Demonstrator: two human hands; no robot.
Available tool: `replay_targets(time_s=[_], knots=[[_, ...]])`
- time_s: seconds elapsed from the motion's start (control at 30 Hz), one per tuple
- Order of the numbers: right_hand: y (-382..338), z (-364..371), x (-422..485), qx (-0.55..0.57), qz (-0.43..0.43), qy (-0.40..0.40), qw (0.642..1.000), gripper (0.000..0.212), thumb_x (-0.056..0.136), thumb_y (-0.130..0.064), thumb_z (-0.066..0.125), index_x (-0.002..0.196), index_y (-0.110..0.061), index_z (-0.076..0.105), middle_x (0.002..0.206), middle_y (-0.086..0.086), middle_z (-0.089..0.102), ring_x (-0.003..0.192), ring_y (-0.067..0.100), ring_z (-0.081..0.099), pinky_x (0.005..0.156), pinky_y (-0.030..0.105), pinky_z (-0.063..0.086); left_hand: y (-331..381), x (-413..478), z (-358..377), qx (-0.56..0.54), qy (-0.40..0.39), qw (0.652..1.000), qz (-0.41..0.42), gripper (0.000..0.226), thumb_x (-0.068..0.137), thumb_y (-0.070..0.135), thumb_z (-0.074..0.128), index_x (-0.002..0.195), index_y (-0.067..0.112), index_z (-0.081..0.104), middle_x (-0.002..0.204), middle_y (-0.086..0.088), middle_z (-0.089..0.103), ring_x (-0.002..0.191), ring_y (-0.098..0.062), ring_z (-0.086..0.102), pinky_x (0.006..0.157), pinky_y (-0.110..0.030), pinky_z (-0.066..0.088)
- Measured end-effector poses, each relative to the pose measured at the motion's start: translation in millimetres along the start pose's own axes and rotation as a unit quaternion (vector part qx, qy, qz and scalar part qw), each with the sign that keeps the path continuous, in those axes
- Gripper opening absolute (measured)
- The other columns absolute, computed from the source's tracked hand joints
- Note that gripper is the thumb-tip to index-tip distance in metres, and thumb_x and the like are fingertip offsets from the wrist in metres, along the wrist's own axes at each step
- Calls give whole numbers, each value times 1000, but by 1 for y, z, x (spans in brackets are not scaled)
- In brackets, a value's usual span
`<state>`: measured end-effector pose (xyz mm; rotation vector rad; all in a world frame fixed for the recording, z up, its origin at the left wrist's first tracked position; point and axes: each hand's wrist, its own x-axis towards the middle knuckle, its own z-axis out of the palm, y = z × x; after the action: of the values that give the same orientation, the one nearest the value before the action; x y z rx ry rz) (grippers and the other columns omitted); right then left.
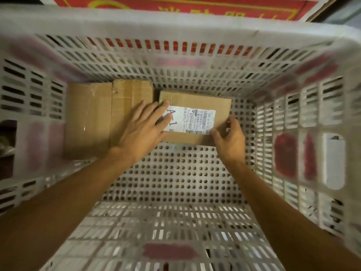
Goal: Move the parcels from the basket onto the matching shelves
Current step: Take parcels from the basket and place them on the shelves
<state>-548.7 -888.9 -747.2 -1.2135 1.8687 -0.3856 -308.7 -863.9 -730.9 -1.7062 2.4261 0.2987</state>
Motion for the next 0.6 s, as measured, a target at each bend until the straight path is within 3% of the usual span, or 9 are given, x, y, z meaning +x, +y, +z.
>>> replay_targets(time_s=[0.17,0.37,0.5,0.6], knots=[[4,7,-18,-2,-25,21,999,57,90,-28,64,139,-12,41,135,5,51,119,13,49,104,41,45,2,-7,2,-17,-16,999,40,77,76,40,73,142,13,43,153,-20,27,140,-42,24,117,-52,16],[1,9,-23,31,-25,32,999,52,94,-14,58,142,-10,39,140,6,49,127,18,48,105,42,45,30,-8,12,-21,-38,983,177,71,77,8,68,141,27,42,155,-8,25,136,-29,28,113,-42,22],[-17,17,-2,26,-42,7,999,56,93,-2,52,146,-9,34,146,7,45,133,18,42,109,29,38,30,4,17,-4,-19,994,109,79,76,1,63,142,36,36,157,-3,21,141,-31,19,116,-44,9],[-19,17,1,11,-27,-21,999,63,93,-2,51,150,-12,26,150,6,40,136,18,40,105,24,37,22,4,19,34,-44,991,118,88,79,3,62,146,42,21,160,0,6,145,-29,7,119,-48,2]])
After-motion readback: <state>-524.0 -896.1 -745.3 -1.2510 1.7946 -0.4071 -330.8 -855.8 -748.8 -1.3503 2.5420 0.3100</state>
